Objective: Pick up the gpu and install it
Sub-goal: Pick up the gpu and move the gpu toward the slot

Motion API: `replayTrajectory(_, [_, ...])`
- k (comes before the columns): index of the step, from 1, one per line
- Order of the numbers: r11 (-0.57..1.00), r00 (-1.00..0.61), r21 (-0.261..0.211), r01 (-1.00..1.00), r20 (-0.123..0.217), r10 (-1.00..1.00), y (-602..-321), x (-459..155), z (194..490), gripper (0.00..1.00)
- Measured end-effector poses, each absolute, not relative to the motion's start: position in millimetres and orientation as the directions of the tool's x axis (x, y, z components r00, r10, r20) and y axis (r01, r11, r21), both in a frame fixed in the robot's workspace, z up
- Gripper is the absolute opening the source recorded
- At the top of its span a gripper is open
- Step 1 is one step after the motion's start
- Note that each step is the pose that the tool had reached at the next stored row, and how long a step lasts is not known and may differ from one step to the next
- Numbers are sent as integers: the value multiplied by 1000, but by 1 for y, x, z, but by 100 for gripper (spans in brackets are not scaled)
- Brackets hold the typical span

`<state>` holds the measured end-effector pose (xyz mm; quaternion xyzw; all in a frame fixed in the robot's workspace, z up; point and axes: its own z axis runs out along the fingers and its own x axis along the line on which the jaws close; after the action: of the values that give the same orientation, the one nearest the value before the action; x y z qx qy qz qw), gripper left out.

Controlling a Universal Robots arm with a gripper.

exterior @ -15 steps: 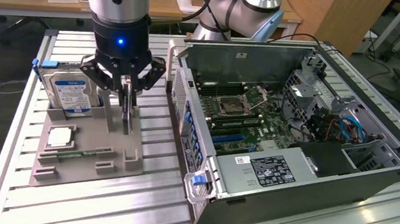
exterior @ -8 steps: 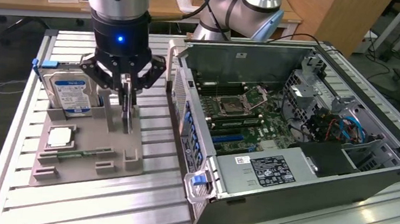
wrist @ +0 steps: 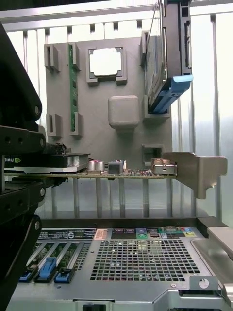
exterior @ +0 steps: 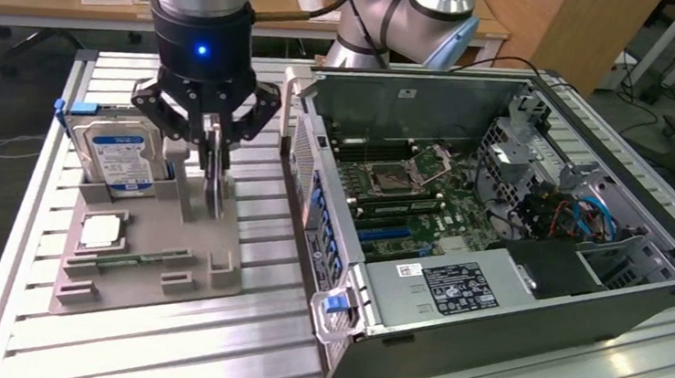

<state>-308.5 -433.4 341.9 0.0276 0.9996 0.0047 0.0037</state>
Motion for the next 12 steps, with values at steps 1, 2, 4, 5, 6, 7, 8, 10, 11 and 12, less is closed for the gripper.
replayTrajectory(1, [998, -998, 9, 55, -7, 55, -433, -309, 344, 27])
replayTrajectory(2, [998, -998, 9, 55, -7, 55, -433, -309, 346, 27])
replayTrajectory(4, [998, -998, 9, 55, -7, 55, -433, -309, 350, 27])
replayTrajectory(5, [998, -998, 8, 55, -7, 55, -433, -309, 352, 27])
replayTrajectory(6, [998, -998, 8, 55, -7, 55, -433, -309, 354, 27])
replayTrajectory(7, [998, -998, 7, 55, -7, 55, -433, -309, 356, 27])
replayTrajectory(8, [998, -998, 7, 55, -7, 55, -433, -309, 358, 27])
replayTrajectory(10, [998, -998, 6, 55, -7, 55, -433, -309, 361, 27])
replayTrajectory(11, [998, -998, 6, 55, -7, 55, -433, -309, 363, 27])
replayTrajectory(12, [998, -998, 5, 55, -7, 55, -433, -309, 365, 27])
